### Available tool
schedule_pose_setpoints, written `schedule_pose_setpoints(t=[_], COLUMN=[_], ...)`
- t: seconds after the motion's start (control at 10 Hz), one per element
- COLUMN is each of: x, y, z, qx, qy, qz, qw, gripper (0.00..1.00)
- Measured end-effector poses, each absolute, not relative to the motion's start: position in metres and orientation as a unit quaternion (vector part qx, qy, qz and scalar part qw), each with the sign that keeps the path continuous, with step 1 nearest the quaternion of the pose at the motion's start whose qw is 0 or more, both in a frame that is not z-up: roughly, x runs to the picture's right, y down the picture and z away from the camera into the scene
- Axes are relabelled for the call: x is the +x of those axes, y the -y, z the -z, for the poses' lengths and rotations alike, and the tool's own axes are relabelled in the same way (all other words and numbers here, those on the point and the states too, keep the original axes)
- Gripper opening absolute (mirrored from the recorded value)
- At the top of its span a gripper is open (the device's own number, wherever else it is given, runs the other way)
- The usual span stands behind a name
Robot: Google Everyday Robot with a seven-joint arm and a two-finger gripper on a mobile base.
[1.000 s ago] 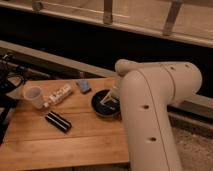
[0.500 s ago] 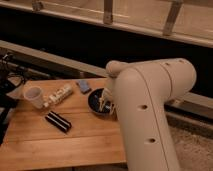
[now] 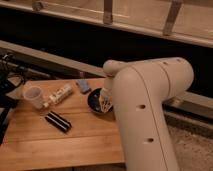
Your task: Drag the ceramic bowl in a circle
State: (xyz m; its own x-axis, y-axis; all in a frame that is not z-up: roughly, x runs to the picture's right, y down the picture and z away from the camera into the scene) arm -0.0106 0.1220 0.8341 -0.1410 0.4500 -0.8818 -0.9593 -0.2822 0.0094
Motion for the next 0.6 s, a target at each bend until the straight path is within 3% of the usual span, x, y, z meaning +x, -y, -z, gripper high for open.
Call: schedule_pose_setpoints(t=[0.5,0.6], x=[0.005,0.021], y=[-0.097,-0.084], z=[-0.803,-0.782], qx=[-0.346,-0.318], qy=[-0.309,-0.3], qz=[-0.715,-0.73], qw=[0.523,0.526], gripper=[0.51,0.66])
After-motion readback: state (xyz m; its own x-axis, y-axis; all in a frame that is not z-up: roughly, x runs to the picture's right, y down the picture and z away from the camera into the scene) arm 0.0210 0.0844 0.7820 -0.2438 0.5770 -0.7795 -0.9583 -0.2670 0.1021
